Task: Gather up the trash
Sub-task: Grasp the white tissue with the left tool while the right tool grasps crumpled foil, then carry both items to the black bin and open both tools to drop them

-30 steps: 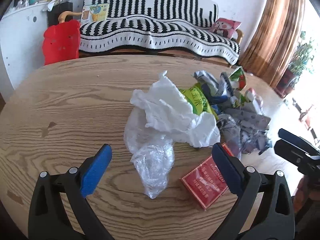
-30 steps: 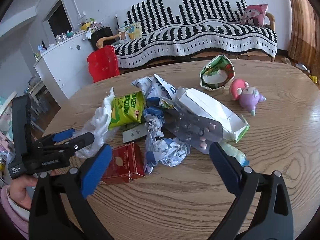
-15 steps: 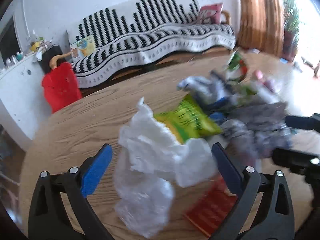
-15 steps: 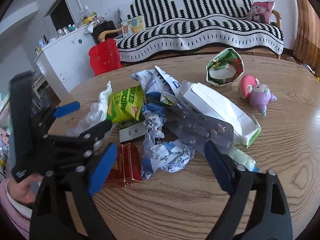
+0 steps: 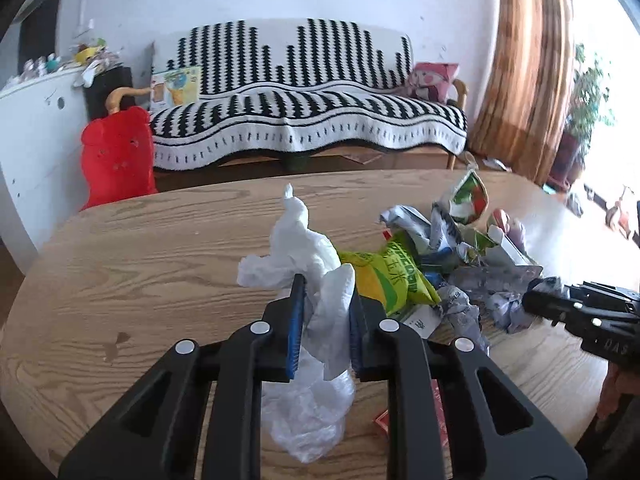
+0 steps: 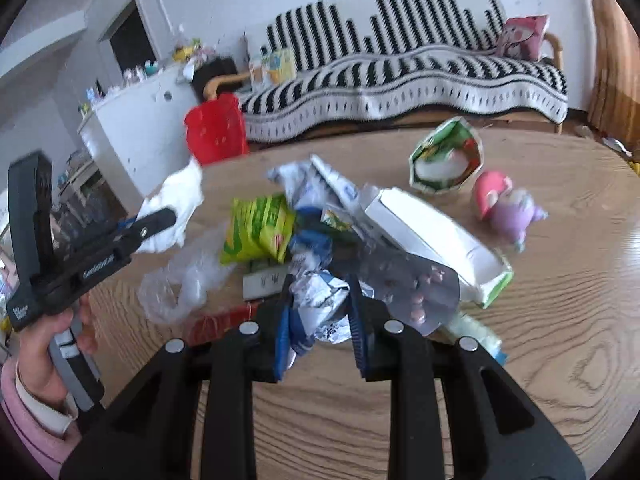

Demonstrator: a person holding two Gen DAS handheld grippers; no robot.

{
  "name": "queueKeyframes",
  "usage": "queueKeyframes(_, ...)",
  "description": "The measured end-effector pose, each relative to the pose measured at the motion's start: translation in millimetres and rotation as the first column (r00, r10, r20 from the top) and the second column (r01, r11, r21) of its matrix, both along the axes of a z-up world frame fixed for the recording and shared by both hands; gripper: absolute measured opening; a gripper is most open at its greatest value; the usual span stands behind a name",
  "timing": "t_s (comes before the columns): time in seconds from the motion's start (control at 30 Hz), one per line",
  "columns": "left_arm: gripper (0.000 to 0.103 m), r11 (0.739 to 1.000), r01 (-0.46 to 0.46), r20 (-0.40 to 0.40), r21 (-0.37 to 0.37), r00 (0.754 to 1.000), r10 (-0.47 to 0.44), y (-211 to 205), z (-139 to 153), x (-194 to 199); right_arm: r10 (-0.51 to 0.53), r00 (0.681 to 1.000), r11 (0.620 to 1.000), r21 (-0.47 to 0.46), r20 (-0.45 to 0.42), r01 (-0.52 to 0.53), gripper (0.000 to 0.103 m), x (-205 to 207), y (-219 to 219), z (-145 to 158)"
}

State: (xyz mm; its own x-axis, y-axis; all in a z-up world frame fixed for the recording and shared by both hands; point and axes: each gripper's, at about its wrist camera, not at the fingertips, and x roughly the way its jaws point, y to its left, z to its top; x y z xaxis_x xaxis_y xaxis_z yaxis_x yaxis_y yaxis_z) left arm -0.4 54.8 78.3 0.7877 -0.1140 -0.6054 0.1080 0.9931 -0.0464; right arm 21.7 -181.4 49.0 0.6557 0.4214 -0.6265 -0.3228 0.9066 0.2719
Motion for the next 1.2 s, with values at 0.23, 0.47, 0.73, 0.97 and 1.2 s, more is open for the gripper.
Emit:
queueKeyframes(0.23, 0.019, 0.994, -0.059, -0.007, -0.094, 0.998, 0.058, 19.3, 5.7, -10.6, -0.019, 0.991, 0.997, 0.08, 0.136, 0.008, 0.025, -17.8, -8.3, 22.8)
queueKeyframes(0.47, 0.019, 0.995, -0.005, 0.018, -0.1, 1.0, 0.007, 11.5, 11.8, -26.5, -0.076, 0.949, 0.99, 0.134, 0.307, 0.036, 0.025, -43.2, -21.1, 54.1)
queueKeyframes(0.73, 0.019, 0.988, 0.015, 0.025, -0.156, 1.0, -0.011, 12.9, 15.6, -36.3, -0.089, 0.98, 0.983, 0.175, 0.176, 0.058, 0.025, -20.3, -21.1, 33.4)
queueKeyframes(0.97, 0.019, 0.979, 0.068, 0.03, -0.195, 0.998, -0.063, -6.3, 19.4, -42.2, -0.139, 0.969, 0.974, 0.204, 0.202, 0.098, 0.025, -32.9, -31.4, 51.2)
queueKeyframes(1.2, 0.019, 0.934, 0.284, 0.037, -0.215, 0.958, -0.283, -101.3, 56.6, -72.8, -0.307, 0.931, 0.91, 0.349, 0.197, 0.226, 0.025, -102.1, -139.3, 93.8)
